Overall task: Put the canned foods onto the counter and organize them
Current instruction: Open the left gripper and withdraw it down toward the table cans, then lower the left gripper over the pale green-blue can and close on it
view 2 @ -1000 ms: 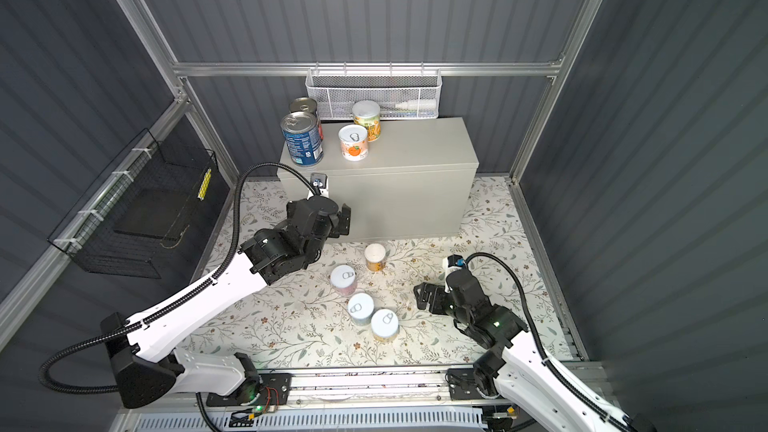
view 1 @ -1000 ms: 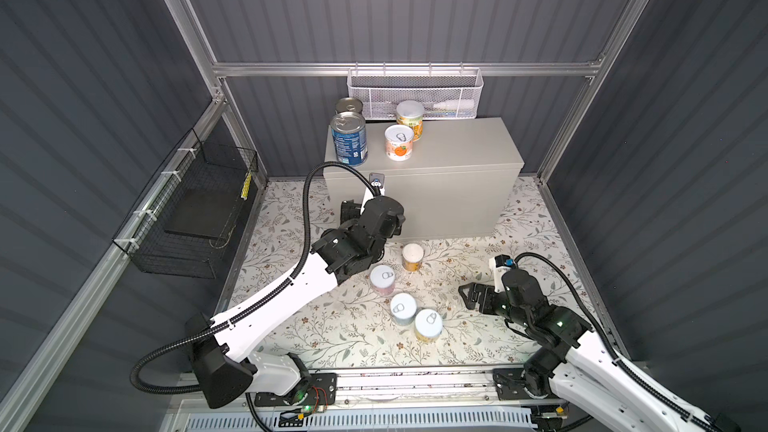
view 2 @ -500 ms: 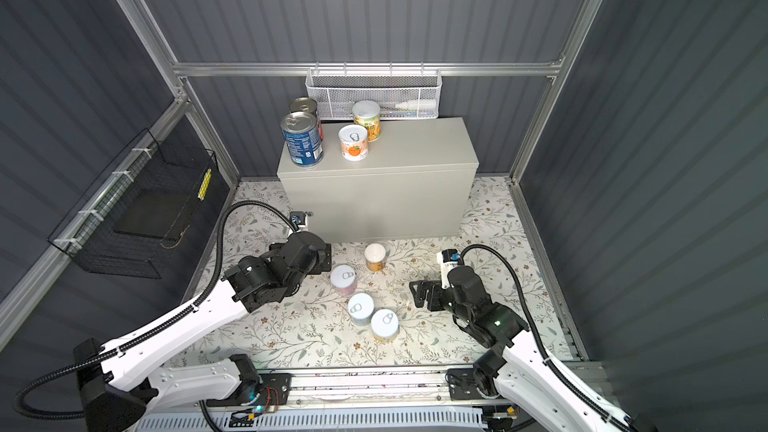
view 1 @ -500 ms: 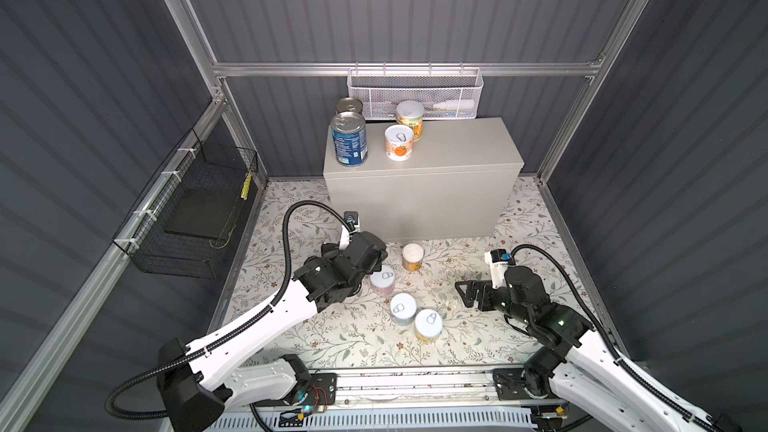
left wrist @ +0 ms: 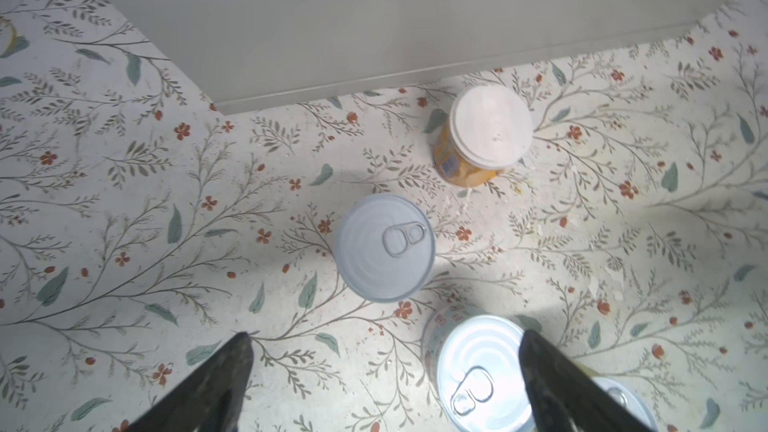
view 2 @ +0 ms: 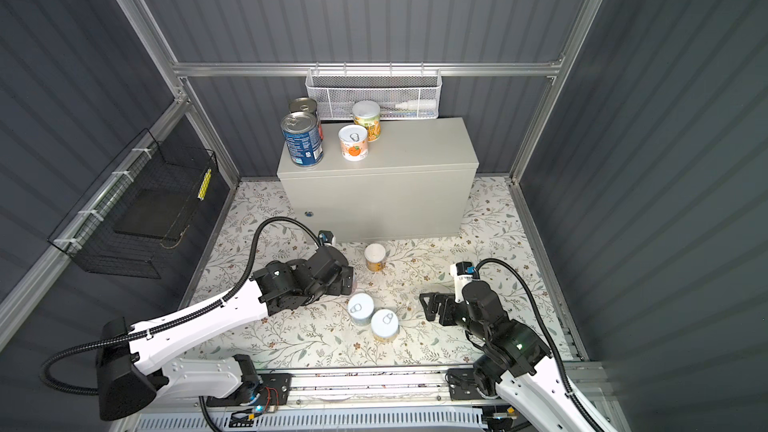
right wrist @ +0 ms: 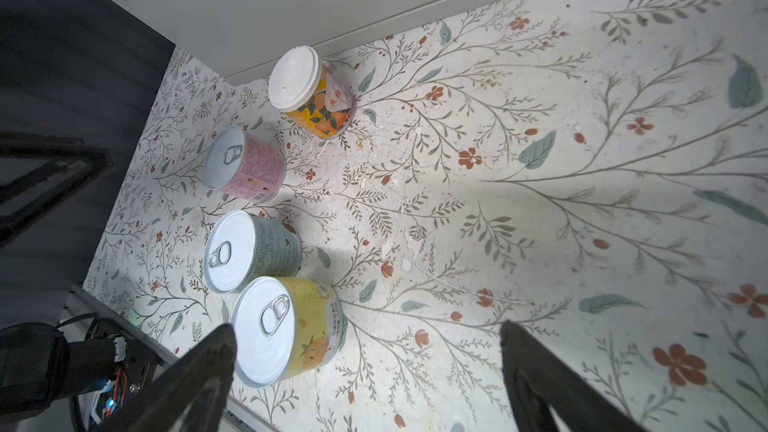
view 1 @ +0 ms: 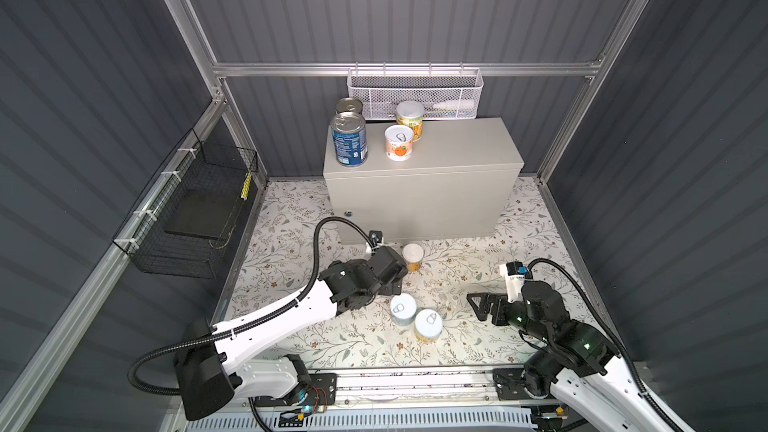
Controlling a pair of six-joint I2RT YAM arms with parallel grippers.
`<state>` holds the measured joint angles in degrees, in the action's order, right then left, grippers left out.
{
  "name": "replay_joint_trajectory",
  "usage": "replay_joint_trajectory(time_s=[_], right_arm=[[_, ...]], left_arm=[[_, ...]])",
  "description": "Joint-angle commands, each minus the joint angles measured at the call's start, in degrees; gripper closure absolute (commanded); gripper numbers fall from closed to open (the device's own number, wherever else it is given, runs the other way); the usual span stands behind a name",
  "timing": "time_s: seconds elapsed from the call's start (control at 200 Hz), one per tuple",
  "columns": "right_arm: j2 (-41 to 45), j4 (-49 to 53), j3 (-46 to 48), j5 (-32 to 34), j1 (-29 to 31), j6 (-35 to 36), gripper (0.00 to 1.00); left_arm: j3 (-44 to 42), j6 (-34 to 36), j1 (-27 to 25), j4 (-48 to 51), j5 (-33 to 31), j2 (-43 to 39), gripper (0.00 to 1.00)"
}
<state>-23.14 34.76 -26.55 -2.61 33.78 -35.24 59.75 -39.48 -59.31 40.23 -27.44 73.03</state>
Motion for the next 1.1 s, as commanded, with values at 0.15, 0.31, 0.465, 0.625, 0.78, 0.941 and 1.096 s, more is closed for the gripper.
replay_joint_trajectory(time_s=[0.15,0.31,0.465,0.625,0.78,0.941,1.096], right_arm=[[-0.13,2.40,0.18,-0.18,-0.02,-0.97,0.01],[-1.16,2.35,0.11,-1.07,0.01,-1.16,0.01],[-0.61,3.22,-0.18,-1.87,0.00,-1.37,0.01],[-0.46,2.96,-0.13,-2.48,0.00,-1.23,0.01],[-1.38,2.67,-0.08,-2.38,-0.03,-1.20,0.01],[-2.15,2.26,-0.17,-2.09,-0.02,-0.92,0.01],[-2.68,2.22,-0.25,-1.87,0.05,-0.97,0.01]], left_arm=[[1.68,-0.48,-8.58,-1.34,3.53,9.36,0.00],[3.87,-2.85,-11.78,1.15,0.15,14.59,0.00],[2.98,-4.90,-12.15,0.39,-1.32,15.04,0.01],[1.06,-8.16,-12.14,1.08,-3.15,14.62,0.01],[-1.70,-9.79,-12.14,-0.24,-3.68,12.08,0.05],[-1.97,-9.15,-12.15,-0.01,-4.06,11.86,0.06],[-2.11,-7.67,-12.14,-1.69,-2.60,12.62,0.07]])
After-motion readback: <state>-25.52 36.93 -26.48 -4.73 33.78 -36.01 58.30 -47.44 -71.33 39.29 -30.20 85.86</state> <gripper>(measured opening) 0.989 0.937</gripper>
